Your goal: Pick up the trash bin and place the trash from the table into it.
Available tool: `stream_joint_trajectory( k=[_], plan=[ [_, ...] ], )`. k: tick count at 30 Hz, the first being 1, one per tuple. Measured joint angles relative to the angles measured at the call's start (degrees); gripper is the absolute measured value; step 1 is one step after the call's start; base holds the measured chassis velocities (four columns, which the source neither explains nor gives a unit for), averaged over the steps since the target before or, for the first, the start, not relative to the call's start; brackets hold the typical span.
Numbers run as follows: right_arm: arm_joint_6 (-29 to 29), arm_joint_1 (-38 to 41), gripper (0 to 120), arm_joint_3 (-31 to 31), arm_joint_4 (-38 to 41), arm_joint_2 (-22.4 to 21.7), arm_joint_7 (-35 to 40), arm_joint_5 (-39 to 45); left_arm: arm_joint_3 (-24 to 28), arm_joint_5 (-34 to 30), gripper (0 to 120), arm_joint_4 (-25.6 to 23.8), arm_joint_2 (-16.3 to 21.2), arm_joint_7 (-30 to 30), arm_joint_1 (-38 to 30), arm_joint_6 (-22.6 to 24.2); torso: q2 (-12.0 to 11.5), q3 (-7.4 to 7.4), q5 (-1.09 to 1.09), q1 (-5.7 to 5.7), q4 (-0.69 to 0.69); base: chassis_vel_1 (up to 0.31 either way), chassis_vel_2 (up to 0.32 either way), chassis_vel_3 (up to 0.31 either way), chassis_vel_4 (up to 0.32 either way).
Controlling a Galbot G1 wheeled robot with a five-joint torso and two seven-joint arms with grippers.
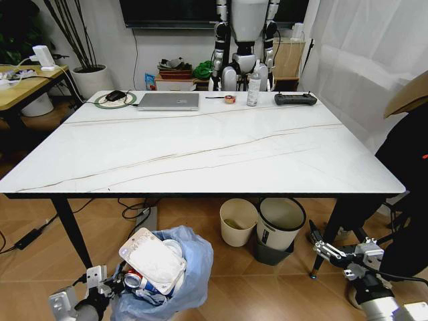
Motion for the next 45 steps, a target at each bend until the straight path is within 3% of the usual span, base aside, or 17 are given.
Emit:
stream_joint_trajectory(
  k=[45],
  plan=[
    [0.0, 0.0, 100, 0.0, 0.0, 0.0, 0.0, 0.0, 4.3, 3.9, 0, 18.8, -1.1, 4.1, -12.0, -2.5, -11.2, -6.77, 0.00, -4.41, 0.00, 0.000, 0.000, 0.000, 0.000]
  ],
)
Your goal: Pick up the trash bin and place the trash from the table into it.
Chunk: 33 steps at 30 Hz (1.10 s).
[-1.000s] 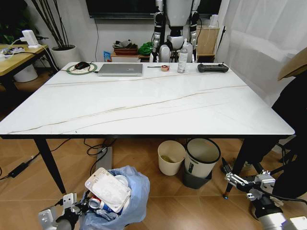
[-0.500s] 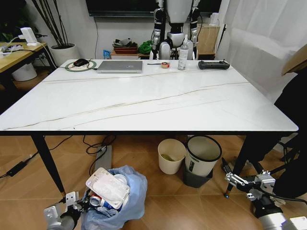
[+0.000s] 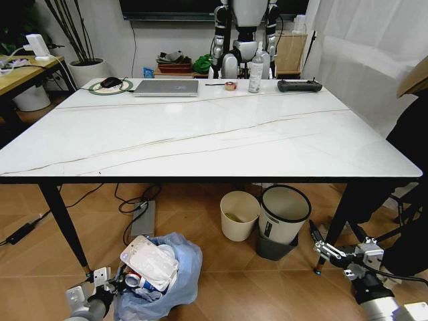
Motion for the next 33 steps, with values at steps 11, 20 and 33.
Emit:
stream_joint_trajectory(
  k=[11, 20, 33],
  plan=[
    [0.0, 0.0, 100, 0.0, 0.0, 0.0, 0.0, 0.0, 1.4, 0.2, 0, 3.2, -0.6, 0.3, -2.4, -0.1, -2.5, -1.55, 0.00, -0.94, 0.00, 0.000, 0.000, 0.000, 0.000],
    [0.0, 0.0, 100, 0.0, 0.0, 0.0, 0.0, 0.0, 2.6, 0.9, 0, 5.4, -1.3, 0.4, -3.9, -0.2, -4.6, -2.87, 0.00, -1.75, 0.00, 0.000, 0.000, 0.000, 0.000],
    [0.0, 0.0, 100, 0.0, 0.0, 0.0, 0.0, 0.0, 3.1, 1.2, 0, 6.5, -1.3, 0.6, -4.7, -0.4, -7.7, -4.86, 0.00, -2.84, 0.00, 0.000, 0.000, 0.000, 0.000]
  ],
)
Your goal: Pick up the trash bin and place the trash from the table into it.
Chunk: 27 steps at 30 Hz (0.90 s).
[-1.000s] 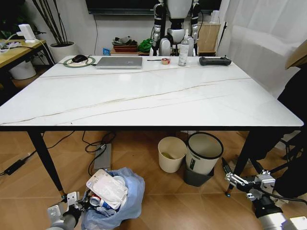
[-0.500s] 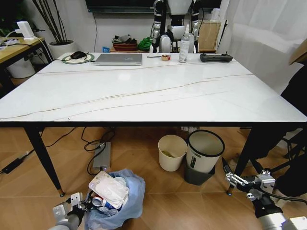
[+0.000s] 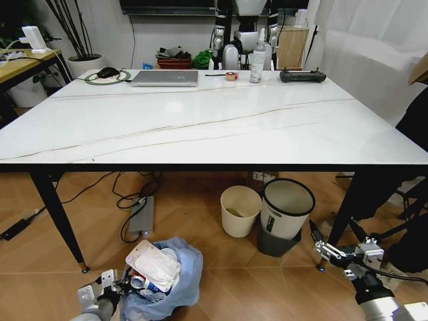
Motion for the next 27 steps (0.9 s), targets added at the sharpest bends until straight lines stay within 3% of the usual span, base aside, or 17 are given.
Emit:
stream_joint_trajectory(
  k=[19, 27],
  plan=[
    [0.0, 0.0, 100, 0.0, 0.0, 0.0, 0.0, 0.0, 0.8, 0.7, 0, 0.6, 0.1, -0.1, -0.8, -1.1, -4.5, -2.91, 0.00, -1.52, 0.00, 0.000, 0.000, 0.000, 0.000],
    [0.0, 0.0, 100, 0.0, 0.0, 0.0, 0.0, 0.0, 0.9, 1.2, 0, 1.7, 0.0, 0.9, -1.2, -2.4, -4.9, -3.15, 0.00, -1.73, 0.00, 0.000, 0.000, 0.000, 0.000]
  ],
)
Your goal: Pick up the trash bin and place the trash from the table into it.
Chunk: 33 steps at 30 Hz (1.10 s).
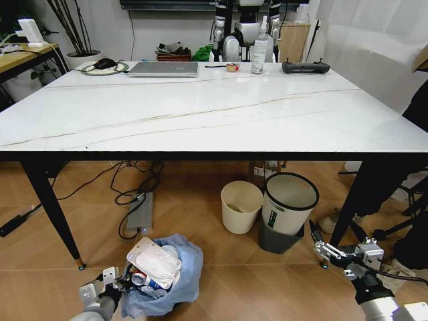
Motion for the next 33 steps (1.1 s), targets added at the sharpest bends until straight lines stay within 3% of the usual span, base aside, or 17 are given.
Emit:
stream_joint_trajectory(
  k=[14, 33],
  plan=[
    [0.0, 0.0, 100, 0.0, 0.0, 0.0, 0.0, 0.0, 1.2, 0.6, 0, 4.5, -0.6, 0.5, -3.1, -0.4, 0.3, 0.22, -0.01, 0.10, -0.01, 0.000, 0.000, 0.000, 0.000],
    [0.0, 0.0, 100, 0.0, 0.0, 0.0, 0.0, 0.0, 1.4, 0.4, 0, 5.0, -0.5, 0.3, -3.4, -0.4, 0.6, 0.36, 0.00, 0.19, 0.00, 0.000, 0.000, 0.000, 0.000]
  ],
)
